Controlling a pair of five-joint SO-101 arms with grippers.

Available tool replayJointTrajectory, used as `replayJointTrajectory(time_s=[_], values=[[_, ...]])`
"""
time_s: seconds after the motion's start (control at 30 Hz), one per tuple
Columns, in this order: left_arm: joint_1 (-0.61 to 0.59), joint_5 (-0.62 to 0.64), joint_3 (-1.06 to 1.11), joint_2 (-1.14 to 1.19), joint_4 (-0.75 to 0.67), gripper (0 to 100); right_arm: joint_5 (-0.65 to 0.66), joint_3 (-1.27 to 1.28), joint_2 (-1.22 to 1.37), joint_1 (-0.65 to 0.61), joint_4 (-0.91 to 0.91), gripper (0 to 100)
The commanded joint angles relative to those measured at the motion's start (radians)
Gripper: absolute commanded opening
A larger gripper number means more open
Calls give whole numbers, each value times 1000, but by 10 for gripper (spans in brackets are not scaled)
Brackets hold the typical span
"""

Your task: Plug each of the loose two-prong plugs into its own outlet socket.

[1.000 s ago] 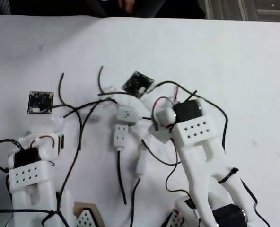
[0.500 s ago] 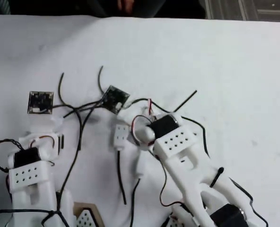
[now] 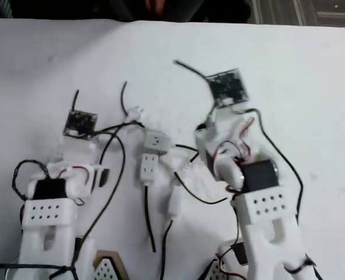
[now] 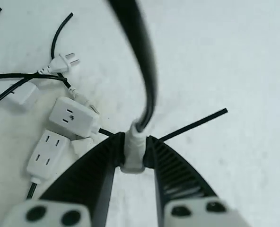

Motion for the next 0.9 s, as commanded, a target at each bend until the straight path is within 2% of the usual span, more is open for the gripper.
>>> replayJointTrajectory(time_s=[0.0,0.1,0.2,0.33,0.5,0.67,0.87], values=[[111,69,-107,4,92,253,-12,-3,-54,35,68,18],[219,121,-153,5,146,253,-12,-3,-81,35,122,18],[306,175,-158,5,143,255,-14,-3,-113,35,148,18],[354,227,-161,5,132,306,-14,-3,-151,35,179,18],[378,236,-164,48,54,306,-14,-3,-165,35,203,18],[383,261,-264,309,0,306,-14,-3,-165,35,203,18],[380,265,-442,667,0,305,-14,-3,-165,35,203,18]])
